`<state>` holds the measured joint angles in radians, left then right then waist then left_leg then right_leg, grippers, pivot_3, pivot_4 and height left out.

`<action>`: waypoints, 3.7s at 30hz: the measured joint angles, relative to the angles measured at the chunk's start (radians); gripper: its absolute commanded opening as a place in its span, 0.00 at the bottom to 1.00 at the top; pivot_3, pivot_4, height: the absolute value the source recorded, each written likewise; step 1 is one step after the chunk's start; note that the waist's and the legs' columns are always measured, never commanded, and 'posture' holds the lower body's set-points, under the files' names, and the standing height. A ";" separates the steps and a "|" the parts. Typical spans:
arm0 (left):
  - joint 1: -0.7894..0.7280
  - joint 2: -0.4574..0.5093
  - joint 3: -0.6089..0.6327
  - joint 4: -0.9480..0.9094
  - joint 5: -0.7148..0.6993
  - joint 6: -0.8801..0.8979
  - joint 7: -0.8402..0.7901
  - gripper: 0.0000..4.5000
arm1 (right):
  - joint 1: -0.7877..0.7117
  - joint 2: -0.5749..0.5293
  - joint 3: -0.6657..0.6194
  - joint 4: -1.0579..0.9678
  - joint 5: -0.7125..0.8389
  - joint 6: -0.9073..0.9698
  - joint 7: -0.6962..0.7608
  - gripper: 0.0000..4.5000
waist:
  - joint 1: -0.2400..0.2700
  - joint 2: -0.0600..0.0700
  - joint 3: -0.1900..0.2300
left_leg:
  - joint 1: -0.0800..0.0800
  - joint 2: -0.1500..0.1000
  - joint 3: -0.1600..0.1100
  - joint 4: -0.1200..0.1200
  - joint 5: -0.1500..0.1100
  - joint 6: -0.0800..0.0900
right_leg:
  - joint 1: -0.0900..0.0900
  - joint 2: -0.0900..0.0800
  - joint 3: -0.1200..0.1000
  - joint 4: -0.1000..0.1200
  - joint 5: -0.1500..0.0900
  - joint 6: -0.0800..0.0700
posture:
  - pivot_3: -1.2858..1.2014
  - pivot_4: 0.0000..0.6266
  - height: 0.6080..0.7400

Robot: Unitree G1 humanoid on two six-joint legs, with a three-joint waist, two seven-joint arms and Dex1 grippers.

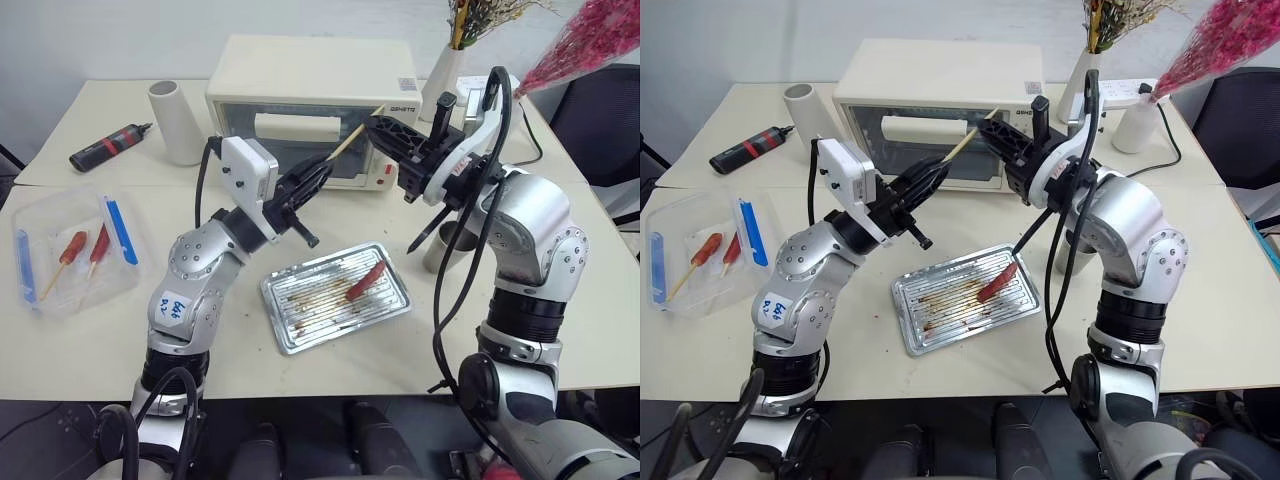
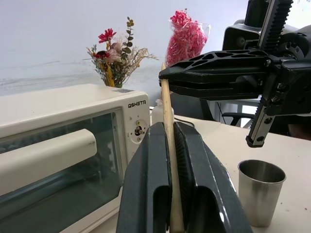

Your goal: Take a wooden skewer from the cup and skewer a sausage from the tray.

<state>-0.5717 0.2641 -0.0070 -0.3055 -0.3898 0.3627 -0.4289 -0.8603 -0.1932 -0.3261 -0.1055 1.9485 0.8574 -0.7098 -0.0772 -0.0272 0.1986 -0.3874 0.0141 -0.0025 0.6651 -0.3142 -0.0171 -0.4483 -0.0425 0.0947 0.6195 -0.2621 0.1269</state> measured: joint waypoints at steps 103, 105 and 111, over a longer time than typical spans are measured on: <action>0.574 0.712 0.497 -0.390 -0.488 0.403 -0.370 0.00 | -0.129 -0.401 0.671 0.337 -1.794 -0.622 2.232 0.08 | -0.007 0.001 0.001 | 0.014 -0.002 -0.004 -0.001 0.003 -0.007 | 0.006 0.001 -0.005 0.008 -0.005 -0.009 | 0.52 0.24 1.00; 0.565 0.724 0.493 -0.389 -0.488 0.402 -0.377 0.00 | -0.122 -0.407 0.671 0.320 -1.789 -0.612 2.232 0.08 | -0.007 0.001 0.001 | 0.014 -0.002 -0.004 -0.001 0.003 -0.007 | 0.006 0.001 -0.005 0.008 -0.005 -0.010 | 0.52 0.24 1.00; 0.450 0.820 0.442 -0.346 -0.493 0.402 -0.463 0.00 | -0.113 -0.455 0.696 0.232 -1.831 -0.763 2.248 0.08 | -0.005 0.001 0.001 | 0.014 -0.004 -0.004 -0.001 0.003 -0.007 | 0.006 0.001 -0.006 0.008 -0.005 -0.010 | 0.52 0.24 1.00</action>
<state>-0.1221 1.0836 0.4348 -0.6512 -0.8827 0.7647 -0.8914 -0.9731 -0.6478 0.3700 0.1268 0.1176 0.0948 1.5386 -0.0827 -0.0261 0.2000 -0.3738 0.0099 -0.0061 0.6639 -0.3110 -0.0237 -0.4423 -0.0414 0.0890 0.6272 -0.2674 0.1172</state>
